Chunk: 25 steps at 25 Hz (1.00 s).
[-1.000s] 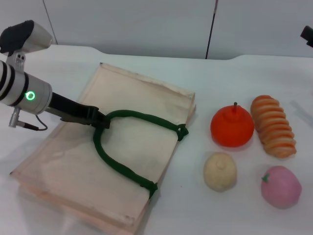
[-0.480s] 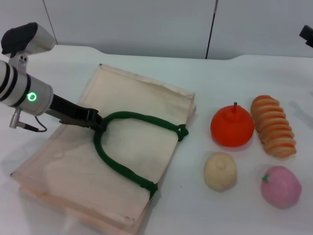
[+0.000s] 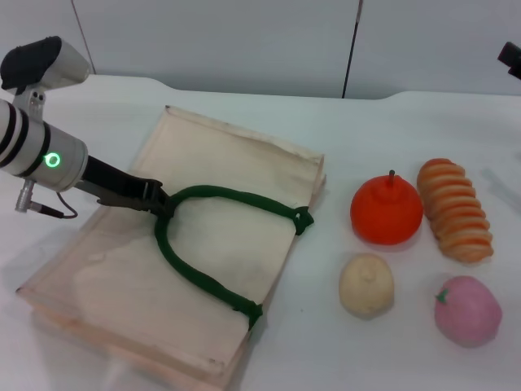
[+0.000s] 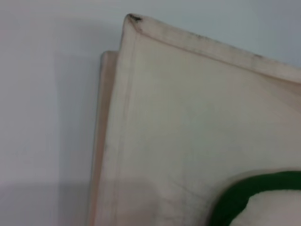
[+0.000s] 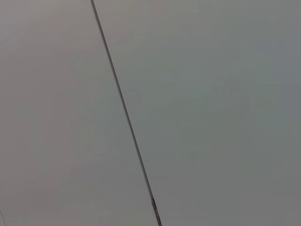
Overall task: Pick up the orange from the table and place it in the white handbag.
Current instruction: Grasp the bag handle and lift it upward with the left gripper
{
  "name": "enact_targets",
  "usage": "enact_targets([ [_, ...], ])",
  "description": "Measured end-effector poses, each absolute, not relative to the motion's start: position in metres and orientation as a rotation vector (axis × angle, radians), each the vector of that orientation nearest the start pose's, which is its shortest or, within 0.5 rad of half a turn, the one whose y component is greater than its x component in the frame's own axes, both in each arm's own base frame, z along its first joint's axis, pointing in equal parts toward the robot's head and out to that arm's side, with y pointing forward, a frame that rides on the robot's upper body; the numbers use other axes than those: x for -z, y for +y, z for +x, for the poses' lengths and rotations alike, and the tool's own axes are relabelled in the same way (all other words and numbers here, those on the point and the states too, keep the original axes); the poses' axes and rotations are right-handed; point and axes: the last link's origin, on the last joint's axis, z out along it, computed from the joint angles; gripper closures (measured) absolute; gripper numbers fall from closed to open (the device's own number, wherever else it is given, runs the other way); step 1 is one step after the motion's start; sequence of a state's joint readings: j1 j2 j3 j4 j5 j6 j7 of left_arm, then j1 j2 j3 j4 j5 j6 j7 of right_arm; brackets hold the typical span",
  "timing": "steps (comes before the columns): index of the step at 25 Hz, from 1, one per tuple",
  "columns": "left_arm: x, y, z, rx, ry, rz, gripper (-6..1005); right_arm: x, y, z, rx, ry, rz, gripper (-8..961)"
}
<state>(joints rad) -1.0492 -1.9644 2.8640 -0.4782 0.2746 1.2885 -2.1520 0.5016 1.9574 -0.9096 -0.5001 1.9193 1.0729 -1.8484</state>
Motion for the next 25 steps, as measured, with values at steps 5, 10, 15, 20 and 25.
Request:
enact_targets([
  [5,-0.0221,0.4103,-0.2763,-0.04,-1.611,-2.277,889,-0.0703,0.3986,0.2934,-0.911,0.778,-1.994,65],
  [10,-0.0227,0.4116,-0.2766,-0.035,-1.607,-2.268,889,-0.0704,0.3982,0.2939,-0.911,0.779,-1.993,64],
  [15,-0.0233,0.4128,-0.2757,-0.019,-1.603,-2.267,889,-0.0704,0.3979,0.2945,-0.91,0.781,-1.992,64],
  [20,-0.0236,0.4143,-0.274,0.003,-1.597,-2.269,889,-0.0704,0.3973,0.2952,-0.909,0.782,-1.991,65],
  [25,-0.024,0.4173,-0.2684,0.062,-1.577,-2.287,889,-0.0709,0.3968,0.2964,-0.906,0.784,-1.988,65],
])
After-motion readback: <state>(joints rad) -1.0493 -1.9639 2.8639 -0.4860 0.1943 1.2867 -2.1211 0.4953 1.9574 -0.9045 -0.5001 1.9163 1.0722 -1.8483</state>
